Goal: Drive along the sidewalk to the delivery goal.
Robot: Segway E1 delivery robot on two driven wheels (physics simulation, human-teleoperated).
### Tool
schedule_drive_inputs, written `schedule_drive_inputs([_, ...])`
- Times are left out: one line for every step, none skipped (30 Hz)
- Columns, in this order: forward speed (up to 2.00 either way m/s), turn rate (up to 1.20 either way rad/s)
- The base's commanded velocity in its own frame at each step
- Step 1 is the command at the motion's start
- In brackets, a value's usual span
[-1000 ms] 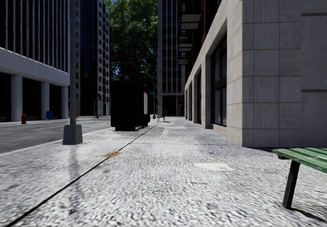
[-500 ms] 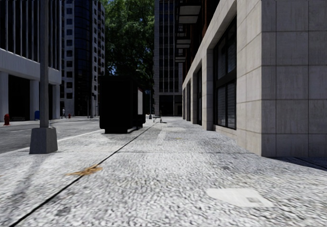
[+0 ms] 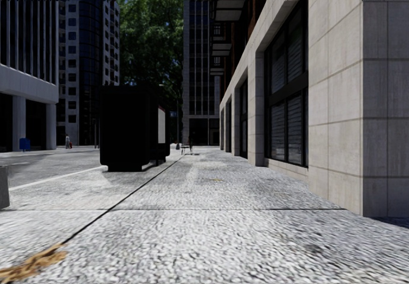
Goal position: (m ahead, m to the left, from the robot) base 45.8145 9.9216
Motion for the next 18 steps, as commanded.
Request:
schedule_drive_inputs([1.99, 0.00])
schedule_drive_inputs([1.99, 0.00])
schedule_drive_inputs([1.99, 0.00])
schedule_drive_inputs([1.99, 0.00])
schedule_drive_inputs([1.99, 0.00])
schedule_drive_inputs([1.99, 0.00])
schedule_drive_inputs([1.99, 0.00])
schedule_drive_inputs([1.99, 0.00])
schedule_drive_inputs([1.99, 0.00])
schedule_drive_inputs([1.99, 0.00])
schedule_drive_inputs([1.99, 0.00])
schedule_drive_inputs([1.99, 0.00])
schedule_drive_inputs([1.99, 0.00])
schedule_drive_inputs([1.99, 0.00])
schedule_drive_inputs([1.99, 0.00])
schedule_drive_inputs([1.99, 0.00])
schedule_drive_inputs([1.99, 0.00])
schedule_drive_inputs([1.99, 0.00])
